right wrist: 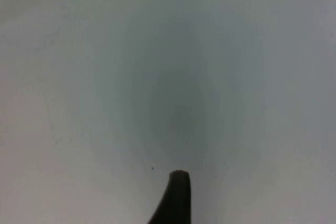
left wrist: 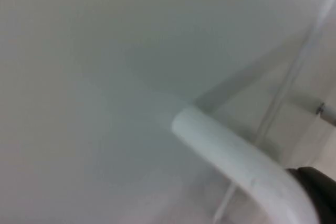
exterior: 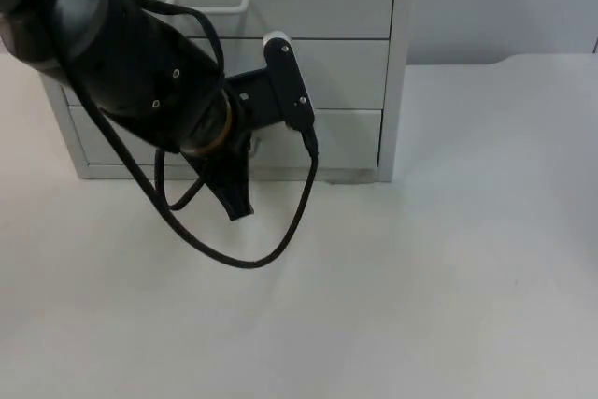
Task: Open the drawer with the left hand, place the block into the drawer with the right hand, then close the drawer with the left hand.
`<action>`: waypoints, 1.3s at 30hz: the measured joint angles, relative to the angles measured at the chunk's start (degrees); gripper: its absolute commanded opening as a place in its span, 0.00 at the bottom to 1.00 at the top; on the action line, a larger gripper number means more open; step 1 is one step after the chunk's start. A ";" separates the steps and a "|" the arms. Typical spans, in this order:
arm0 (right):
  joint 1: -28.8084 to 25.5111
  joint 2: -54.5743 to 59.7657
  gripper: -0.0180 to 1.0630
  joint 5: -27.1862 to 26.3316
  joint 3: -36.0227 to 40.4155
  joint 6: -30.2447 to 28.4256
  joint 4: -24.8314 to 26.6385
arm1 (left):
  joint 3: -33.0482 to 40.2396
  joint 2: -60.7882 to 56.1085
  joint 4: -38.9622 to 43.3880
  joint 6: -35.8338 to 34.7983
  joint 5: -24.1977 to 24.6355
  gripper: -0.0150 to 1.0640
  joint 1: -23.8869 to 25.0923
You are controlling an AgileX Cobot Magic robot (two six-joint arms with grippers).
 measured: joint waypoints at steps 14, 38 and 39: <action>0.00 0.00 0.70 0.00 0.00 0.00 -1.08 | 10.06 -6.21 -1.23 -1.73 2.53 0.01 -6.30; 0.00 0.00 0.70 0.00 0.00 0.06 -1.24 | 21.37 -34.13 -39.49 13.57 -2.13 0.01 -12.55; 0.00 0.00 0.70 0.00 0.00 0.06 -1.24 | 21.37 -35.01 -41.38 14.51 -1.72 0.01 -12.18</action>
